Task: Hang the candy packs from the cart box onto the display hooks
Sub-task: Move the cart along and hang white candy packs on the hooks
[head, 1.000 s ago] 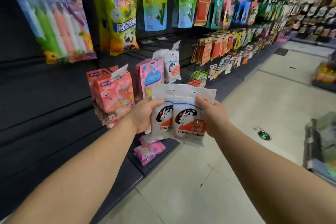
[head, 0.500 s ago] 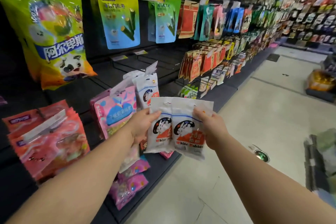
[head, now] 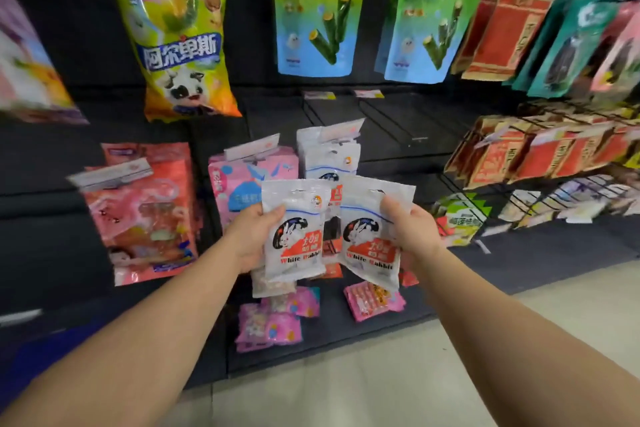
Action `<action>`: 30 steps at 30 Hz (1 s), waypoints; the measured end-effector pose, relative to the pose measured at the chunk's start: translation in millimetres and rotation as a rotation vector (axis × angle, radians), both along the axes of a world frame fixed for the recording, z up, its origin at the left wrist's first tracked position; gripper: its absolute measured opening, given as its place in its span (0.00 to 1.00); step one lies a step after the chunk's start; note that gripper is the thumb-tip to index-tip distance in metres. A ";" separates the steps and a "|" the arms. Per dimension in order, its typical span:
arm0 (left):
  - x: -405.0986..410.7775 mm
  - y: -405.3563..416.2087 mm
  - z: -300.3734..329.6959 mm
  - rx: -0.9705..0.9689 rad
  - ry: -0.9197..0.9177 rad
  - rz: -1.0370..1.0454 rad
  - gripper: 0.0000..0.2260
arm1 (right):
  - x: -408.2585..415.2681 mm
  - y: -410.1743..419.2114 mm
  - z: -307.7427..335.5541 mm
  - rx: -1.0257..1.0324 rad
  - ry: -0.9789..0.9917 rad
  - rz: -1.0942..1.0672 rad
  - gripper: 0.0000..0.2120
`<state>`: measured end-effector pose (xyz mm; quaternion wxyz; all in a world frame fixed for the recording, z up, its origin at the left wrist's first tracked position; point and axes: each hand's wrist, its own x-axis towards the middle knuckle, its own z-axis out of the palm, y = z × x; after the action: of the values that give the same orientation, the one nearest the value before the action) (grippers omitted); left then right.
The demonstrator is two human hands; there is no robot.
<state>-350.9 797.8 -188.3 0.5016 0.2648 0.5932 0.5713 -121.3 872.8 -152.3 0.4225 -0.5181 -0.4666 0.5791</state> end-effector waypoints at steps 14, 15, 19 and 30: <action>-32.8 41.4 -20.7 -0.044 -0.036 0.088 0.06 | -80.6 88.1 -17.5 -0.121 0.056 0.111 0.06; -33.5 48.4 -22.7 -0.048 -0.037 0.080 0.07 | -85.5 95.8 -16.8 -0.107 0.063 0.099 0.07; -32.6 65.9 -28.7 -0.050 -0.051 0.048 0.09 | -98.9 115.8 -18.9 -0.086 0.051 0.065 0.10; 1.9 72.5 -37.2 -0.092 -0.098 0.206 0.12 | -105.3 140.2 -25.5 -0.011 -0.017 0.035 0.18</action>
<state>-349.0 870.3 -225.6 0.4803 0.1510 0.6175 0.6043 -226.5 1013.0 -177.8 0.4055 -0.5173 -0.4759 0.5844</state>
